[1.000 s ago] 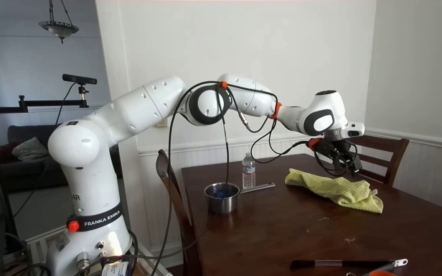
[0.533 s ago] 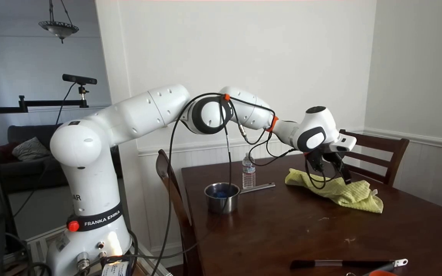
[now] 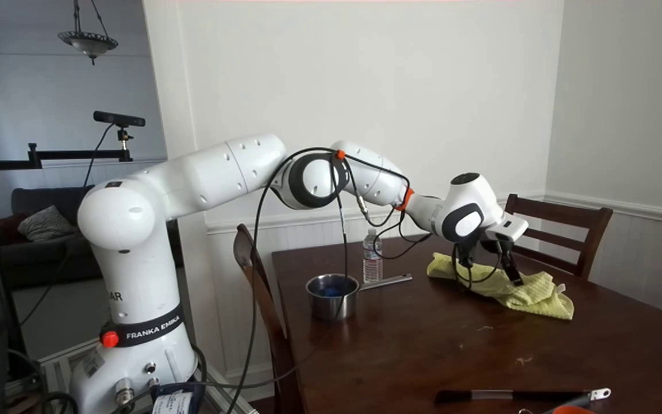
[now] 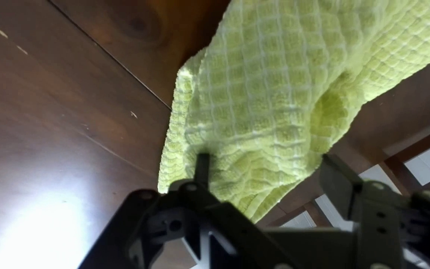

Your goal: Pick up the light green towel and spread it evenly on the table

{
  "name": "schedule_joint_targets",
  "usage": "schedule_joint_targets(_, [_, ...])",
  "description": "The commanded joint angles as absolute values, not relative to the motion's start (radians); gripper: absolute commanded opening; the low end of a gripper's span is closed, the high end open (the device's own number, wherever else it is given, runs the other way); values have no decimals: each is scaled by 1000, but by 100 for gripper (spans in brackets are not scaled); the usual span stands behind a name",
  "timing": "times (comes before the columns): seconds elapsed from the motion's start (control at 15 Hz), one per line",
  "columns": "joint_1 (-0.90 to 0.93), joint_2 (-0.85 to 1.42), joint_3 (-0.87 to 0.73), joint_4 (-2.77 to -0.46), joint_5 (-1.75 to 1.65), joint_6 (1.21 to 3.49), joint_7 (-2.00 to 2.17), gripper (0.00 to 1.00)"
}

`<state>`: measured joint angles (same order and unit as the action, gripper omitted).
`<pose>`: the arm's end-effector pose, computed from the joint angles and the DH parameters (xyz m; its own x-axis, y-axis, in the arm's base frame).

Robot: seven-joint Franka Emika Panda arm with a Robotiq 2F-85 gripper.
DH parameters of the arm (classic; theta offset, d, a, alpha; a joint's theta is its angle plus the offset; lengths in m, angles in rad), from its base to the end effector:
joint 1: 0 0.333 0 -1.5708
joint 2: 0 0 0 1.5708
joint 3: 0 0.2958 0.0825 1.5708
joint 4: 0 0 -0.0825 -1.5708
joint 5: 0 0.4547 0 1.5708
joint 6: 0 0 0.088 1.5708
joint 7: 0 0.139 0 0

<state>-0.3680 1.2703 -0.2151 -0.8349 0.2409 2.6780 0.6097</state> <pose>0.7887 -0.4168 0.1229 0.2774 -0.8462 0.4551 -0.8344 -0.4469 -0.3225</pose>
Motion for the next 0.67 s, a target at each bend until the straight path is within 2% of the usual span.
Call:
schedule_joint_targets(0.0, [-342, 1285, -270, -827, 231, 2674, 700, 44])
schedule_joint_targets(0.33, [-303, 1244, -333, -865, 224, 2668, 729, 9])
schedule_joint_targets(0.47, [-294, 1243, -349, -866, 227, 2660, 727, 3])
schedule_joint_targets(0.6, [-286, 1236, -358, -877, 233, 2647, 727, 2])
